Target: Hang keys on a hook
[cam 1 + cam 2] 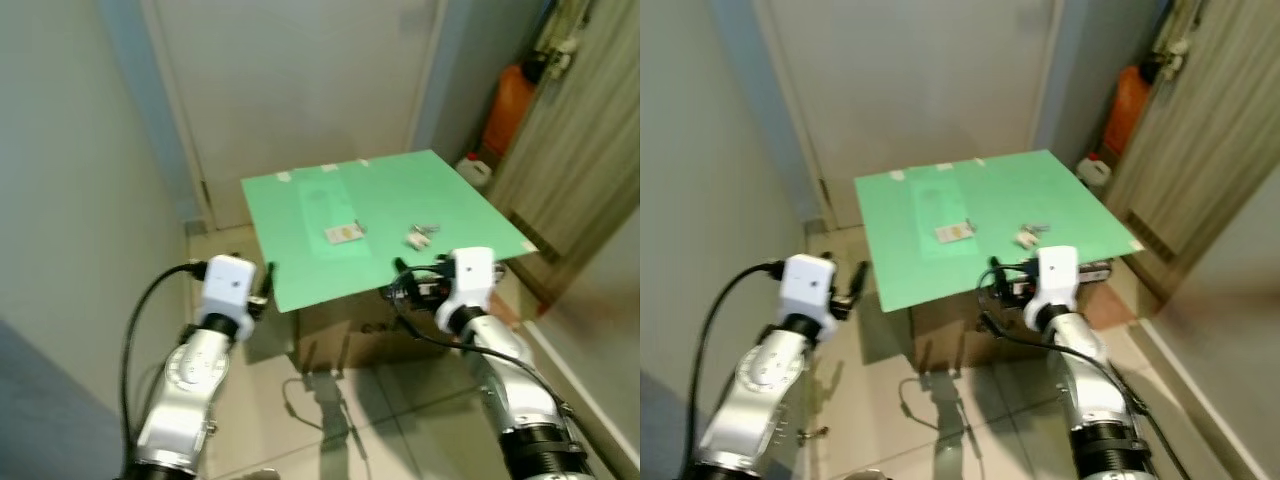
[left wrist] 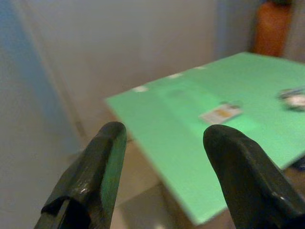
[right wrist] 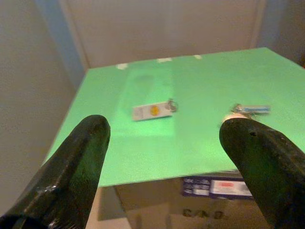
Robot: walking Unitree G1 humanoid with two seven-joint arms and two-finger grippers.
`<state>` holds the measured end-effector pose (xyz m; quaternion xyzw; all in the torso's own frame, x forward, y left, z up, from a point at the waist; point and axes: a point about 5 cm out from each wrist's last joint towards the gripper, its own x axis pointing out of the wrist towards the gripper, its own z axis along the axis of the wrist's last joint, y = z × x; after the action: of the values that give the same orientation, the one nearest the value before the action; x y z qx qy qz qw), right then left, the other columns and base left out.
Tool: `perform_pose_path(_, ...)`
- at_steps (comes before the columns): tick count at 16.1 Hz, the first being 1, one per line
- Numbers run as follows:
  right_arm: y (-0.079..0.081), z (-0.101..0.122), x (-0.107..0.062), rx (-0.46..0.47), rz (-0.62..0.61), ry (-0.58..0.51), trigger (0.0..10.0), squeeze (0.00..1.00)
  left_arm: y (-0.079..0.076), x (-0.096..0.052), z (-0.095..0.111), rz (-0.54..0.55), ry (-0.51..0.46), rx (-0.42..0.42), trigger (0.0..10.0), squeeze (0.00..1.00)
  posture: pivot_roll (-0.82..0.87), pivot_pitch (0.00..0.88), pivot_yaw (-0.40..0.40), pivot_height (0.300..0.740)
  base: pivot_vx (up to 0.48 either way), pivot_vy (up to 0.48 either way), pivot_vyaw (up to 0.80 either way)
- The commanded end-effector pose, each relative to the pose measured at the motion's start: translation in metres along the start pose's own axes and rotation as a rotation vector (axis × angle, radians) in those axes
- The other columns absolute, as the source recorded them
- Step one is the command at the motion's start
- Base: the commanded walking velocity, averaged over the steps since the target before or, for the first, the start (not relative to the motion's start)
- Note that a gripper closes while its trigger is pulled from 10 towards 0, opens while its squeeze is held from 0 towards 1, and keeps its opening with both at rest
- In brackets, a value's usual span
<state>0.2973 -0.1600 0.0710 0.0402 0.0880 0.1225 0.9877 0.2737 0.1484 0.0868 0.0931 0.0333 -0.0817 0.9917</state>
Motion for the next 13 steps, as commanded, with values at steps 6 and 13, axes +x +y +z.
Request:
perform_pose_path(6, -0.009, 0.002, -0.006, -0.036, -0.059, -0.007, 10.0, 0.00, -0.004, 0.009, 0.006, -0.009, -0.021, 0.012, 10.0, 1.00, -0.02, 0.000, 0.013, 0.740, 0.000, 0.000, 0.00)
perform_pose_path(13, -0.002, 0.005, -0.013, -0.073, -0.020, -0.074, 10.0, 0.00, -0.012, 0.016, 0.008, -0.089, -0.033, 0.062, 10.0, 0.00, -0.04, 0.000, 0.029, 0.740, 0.272, 0.000, 0.00)
